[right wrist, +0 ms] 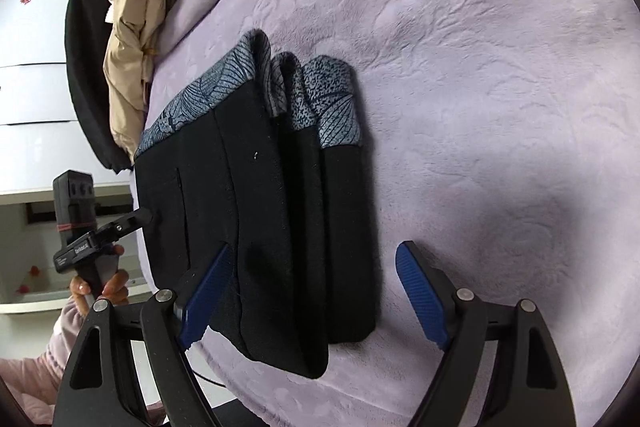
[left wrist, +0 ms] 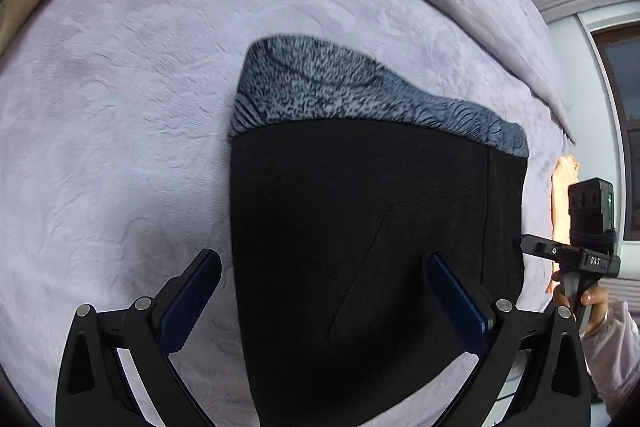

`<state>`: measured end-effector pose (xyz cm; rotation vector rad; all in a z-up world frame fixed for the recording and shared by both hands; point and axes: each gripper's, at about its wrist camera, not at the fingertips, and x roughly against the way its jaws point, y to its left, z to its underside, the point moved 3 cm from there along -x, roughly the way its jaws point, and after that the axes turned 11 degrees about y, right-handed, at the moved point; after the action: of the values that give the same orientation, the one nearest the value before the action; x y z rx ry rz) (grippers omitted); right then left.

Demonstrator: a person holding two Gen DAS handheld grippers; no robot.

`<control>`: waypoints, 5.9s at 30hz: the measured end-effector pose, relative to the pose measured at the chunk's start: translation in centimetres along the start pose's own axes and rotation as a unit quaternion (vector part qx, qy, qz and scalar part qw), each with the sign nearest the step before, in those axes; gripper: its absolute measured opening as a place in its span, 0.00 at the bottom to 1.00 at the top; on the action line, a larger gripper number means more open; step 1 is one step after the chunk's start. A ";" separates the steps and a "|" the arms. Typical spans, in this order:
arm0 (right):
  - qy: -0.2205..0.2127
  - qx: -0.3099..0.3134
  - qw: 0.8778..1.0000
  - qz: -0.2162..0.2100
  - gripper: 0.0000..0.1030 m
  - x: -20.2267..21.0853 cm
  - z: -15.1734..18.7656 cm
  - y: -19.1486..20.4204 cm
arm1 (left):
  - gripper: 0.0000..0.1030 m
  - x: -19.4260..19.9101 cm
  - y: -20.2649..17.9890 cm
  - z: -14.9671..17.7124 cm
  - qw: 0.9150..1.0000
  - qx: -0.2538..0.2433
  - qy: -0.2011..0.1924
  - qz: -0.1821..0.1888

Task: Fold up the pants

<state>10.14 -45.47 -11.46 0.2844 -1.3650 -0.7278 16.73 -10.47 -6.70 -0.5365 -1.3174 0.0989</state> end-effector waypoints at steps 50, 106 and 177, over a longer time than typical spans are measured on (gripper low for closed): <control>0.006 -0.039 0.999 0.014 0.66 -3.9 10.0 2.9 | 0.92 2.4 3.6 10.7 0.996 0.027 -0.023 -0.078; -0.093 0.055 0.971 0.213 1.00 0.8 20.0 11.9 | 1.00 3.5 -9.8 21.8 0.969 0.036 -0.083 -0.232; -0.134 0.009 0.951 0.280 1.00 -1.5 22.3 16.5 | 1.00 6.6 -6.2 23.1 0.966 -0.001 -0.109 -0.235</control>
<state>-6.05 -27.20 1.74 -0.1975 -1.6110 -0.2824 -4.52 -6.12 5.22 -0.2058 -1.6294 -0.2435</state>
